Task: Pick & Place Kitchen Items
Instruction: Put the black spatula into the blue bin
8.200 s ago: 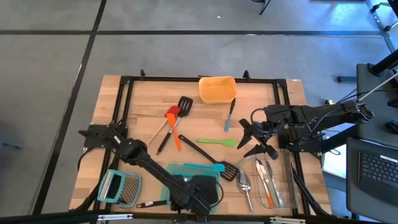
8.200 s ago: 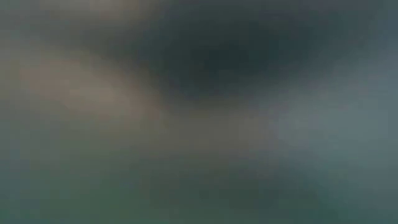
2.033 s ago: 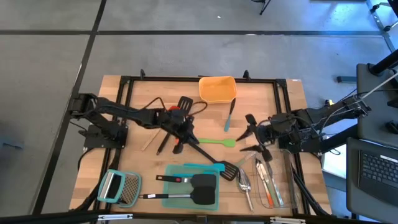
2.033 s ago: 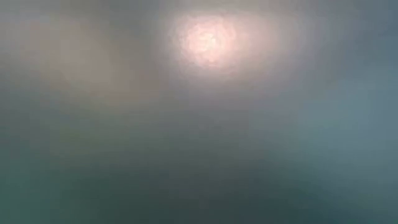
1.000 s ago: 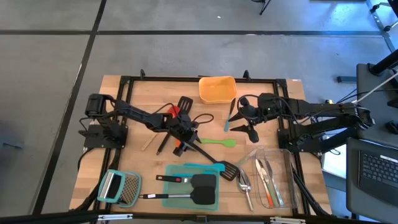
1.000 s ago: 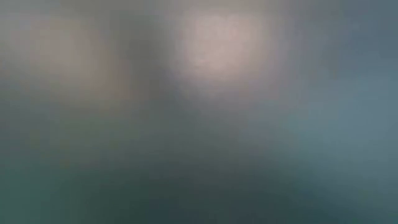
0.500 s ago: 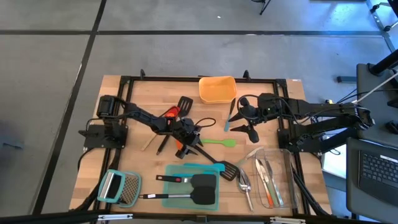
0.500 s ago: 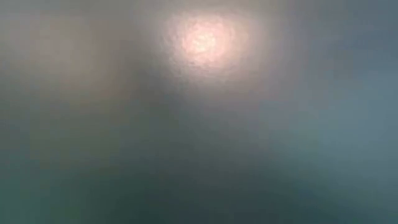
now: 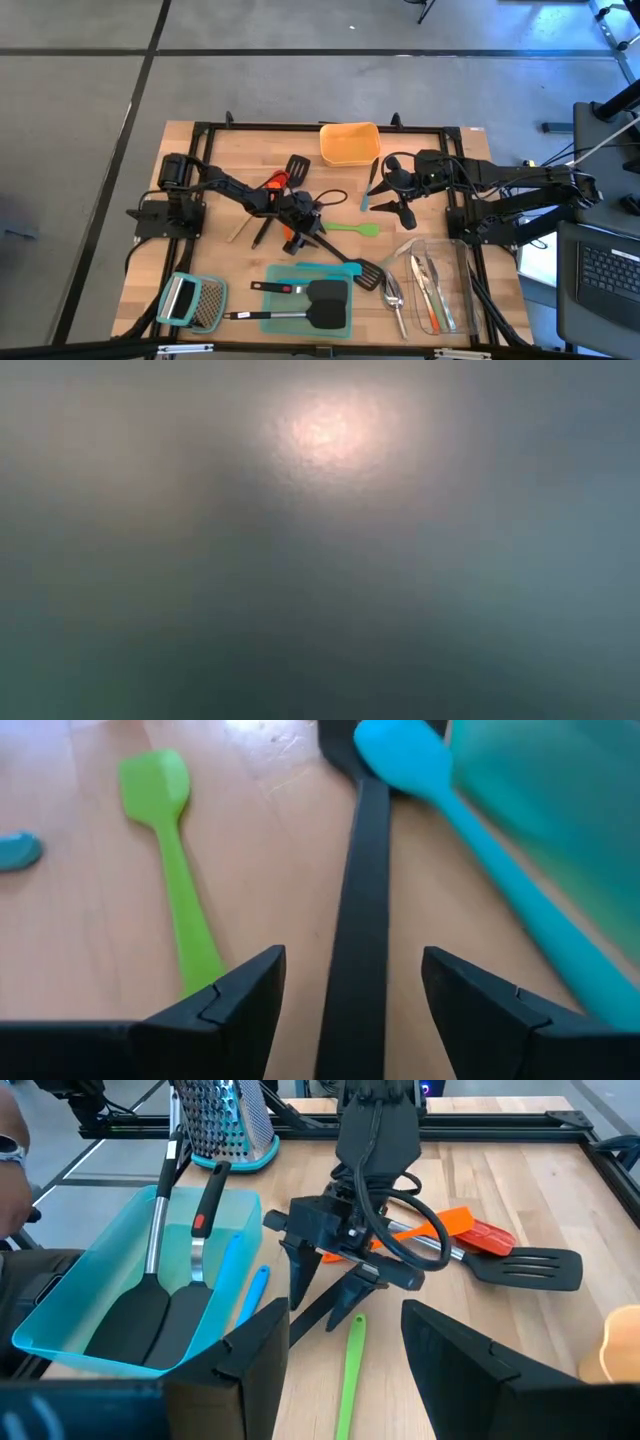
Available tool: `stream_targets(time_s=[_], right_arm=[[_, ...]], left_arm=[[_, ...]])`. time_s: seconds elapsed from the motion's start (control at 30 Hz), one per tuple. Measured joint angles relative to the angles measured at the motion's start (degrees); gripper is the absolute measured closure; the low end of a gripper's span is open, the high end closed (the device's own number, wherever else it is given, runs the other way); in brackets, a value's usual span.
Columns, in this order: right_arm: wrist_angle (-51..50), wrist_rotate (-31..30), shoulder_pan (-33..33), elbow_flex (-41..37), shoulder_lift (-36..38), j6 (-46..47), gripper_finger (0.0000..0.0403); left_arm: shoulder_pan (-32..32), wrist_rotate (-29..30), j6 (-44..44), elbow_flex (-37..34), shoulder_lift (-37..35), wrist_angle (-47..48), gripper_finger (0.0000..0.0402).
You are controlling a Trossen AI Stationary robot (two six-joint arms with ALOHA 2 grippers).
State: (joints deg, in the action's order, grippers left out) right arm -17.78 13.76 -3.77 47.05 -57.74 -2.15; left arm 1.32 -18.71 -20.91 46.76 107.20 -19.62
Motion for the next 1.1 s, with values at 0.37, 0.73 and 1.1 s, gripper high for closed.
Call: stream_targets(time_s=[0.37,0.73,1.1], right_arm=[[0.0,0.0,0.0,0.0,0.0,0.0,0.0206],[0.1,0.0,0.0,0.0,0.0,0.0,0.0206],[0.0,1.9,0.1,0.0,0.0,0.3,0.0206]], left_arm=[[-1.8,5.7,-2.9,0.0,-0.1,3.5,0.0173],[-2.4,2.7,-0.1,1.3,1.8,4.5,0.0277],[-2.7,13.7,-0.2,5.5,-0.7,15.5,0.0326]])
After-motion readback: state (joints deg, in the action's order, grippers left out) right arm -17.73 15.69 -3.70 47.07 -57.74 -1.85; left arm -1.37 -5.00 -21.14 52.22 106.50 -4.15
